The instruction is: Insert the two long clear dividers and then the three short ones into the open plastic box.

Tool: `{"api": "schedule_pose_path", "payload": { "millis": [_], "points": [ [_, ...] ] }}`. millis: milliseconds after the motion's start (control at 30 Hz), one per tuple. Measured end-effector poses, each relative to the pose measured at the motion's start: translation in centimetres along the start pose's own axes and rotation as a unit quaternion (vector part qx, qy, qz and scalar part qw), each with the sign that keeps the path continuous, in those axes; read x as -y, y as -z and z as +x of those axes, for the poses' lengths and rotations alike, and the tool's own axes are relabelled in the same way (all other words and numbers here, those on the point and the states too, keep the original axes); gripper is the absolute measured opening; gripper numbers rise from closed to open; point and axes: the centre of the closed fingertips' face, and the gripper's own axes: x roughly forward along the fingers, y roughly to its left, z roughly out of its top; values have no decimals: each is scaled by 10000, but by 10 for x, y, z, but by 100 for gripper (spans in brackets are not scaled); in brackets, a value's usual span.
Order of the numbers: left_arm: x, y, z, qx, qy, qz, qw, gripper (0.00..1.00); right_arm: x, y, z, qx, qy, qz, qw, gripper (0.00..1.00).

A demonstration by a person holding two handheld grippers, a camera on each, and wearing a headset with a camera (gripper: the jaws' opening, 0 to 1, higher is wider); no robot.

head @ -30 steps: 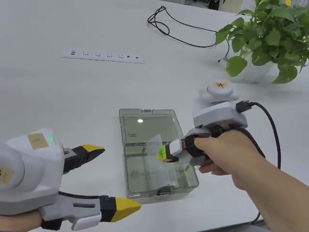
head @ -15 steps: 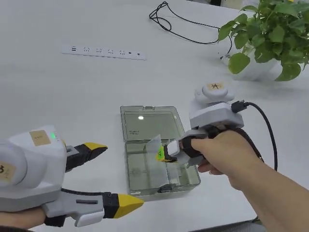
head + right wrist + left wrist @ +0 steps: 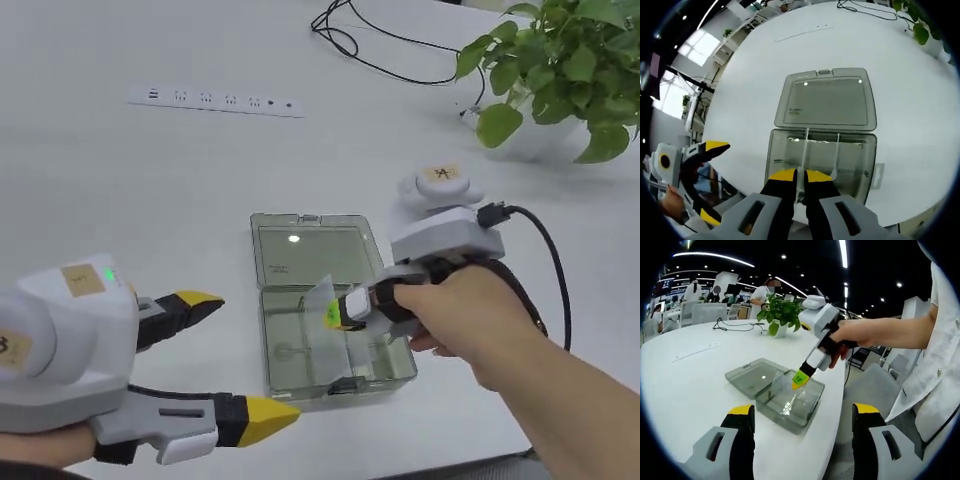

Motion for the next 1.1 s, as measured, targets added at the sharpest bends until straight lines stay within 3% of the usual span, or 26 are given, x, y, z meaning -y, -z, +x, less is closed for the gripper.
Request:
{"api": "schedule_pose_path", "payload": {
  "millis": [467, 1100],
  "points": [
    [-2, 2, -1, -22, -49, -33, 10000, 81, -3, 1, 4, -25, 288, -680, 9973, 7],
    [-1, 1, -2, -89, -149, 7, 9998, 80, -4, 6, 29, 174, -231, -531, 9982, 10]
  ]
}}
